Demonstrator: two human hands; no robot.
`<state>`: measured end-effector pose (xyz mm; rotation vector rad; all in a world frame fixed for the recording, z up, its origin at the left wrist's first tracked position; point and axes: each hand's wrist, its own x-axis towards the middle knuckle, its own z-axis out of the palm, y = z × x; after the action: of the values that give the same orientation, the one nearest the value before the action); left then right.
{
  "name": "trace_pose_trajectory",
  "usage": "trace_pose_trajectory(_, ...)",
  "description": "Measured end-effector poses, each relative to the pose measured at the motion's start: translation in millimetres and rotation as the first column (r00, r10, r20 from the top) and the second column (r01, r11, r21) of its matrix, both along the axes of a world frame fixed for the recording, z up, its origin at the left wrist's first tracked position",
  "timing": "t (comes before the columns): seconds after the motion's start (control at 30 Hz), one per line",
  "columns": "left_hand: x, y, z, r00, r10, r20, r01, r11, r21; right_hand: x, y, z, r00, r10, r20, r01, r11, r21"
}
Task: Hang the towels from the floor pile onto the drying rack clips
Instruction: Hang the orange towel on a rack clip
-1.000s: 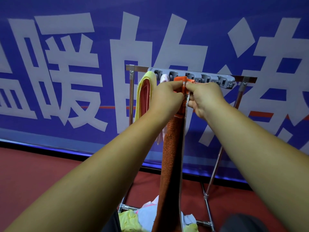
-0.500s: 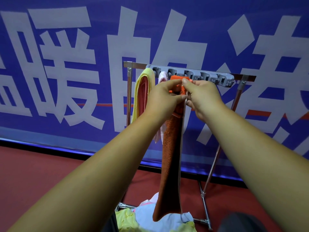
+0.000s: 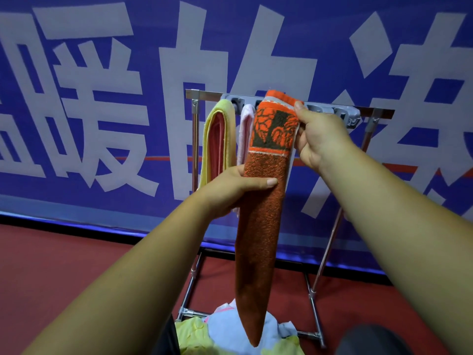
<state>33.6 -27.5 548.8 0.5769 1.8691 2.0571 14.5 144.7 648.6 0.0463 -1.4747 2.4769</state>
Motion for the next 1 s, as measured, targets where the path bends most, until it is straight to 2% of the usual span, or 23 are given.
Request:
trace_pose_trajectory(0.07,-3.2,0.3,-2.7,1.000,-0.020,0.002,0.020,0.996,0.086,-0.8,1.3,-8.0,1.000,0.024,0.019,-0.023,0.999,-0.047)
trace_pose_trajectory(0.13,-6.5,0.4,-0.1,1.000,0.012,0.017,-0.015,0.986,0.167,3.7,1.8,-24.6,0.988,0.140,0.072,-0.138,0.990,-0.030)
trace_pose_trajectory(0.23,-10.7,-0.4,11.5,0.999,0.022,0.043,-0.032,0.971,0.238,17.3,0.5,-62.3,0.889,0.398,0.228,-0.434,0.891,0.134)
trace_pose_trajectory(0.3,-16.5,-2.4,18.2,0.998,0.044,0.049,-0.054,0.974,0.220,28.1,-2.9,-87.8,0.846,0.459,0.273,-0.518,0.827,0.217)
trace_pose_trajectory(0.4,-23.4,-7.6,25.3,0.994,0.099,0.054,-0.107,0.981,0.165,40.3,-6.5,-115.7,0.878,0.394,0.271,-0.470,0.815,0.339)
trace_pose_trajectory(0.53,-29.7,-18.5,31.8,0.992,0.117,0.054,-0.121,0.989,0.089,45.1,1.5,-134.4,0.876,0.388,0.288,-0.480,0.766,0.427)
trace_pose_trajectory(0.7,-41.6,-16.4,27.0,0.988,0.136,0.071,-0.140,0.988,0.067,43.3,6.6,-153.3,0.815,0.483,0.321,-0.579,0.711,0.399)
trace_pose_trajectory(0.83,-53.3,-7.7,11.1,0.977,0.168,0.132,-0.174,0.984,0.030,41.1,5.7,-162.9,0.826,0.487,0.284,-0.559,0.767,0.314)
trace_pose_trajectory(0.97,-57.1,-5.7,-14.5,0.970,0.015,0.241,0.003,0.997,-0.075,35.6,3.2,-168.9,0.882,0.395,0.259,-0.442,0.882,0.161)
trace_pose_trajectory(1.0,-56.6,-5.7,-23.0,0.966,0.020,0.258,0.013,0.992,-0.122,32.7,2.9,-171.4,0.895,0.363,0.260,-0.402,0.908,0.115)
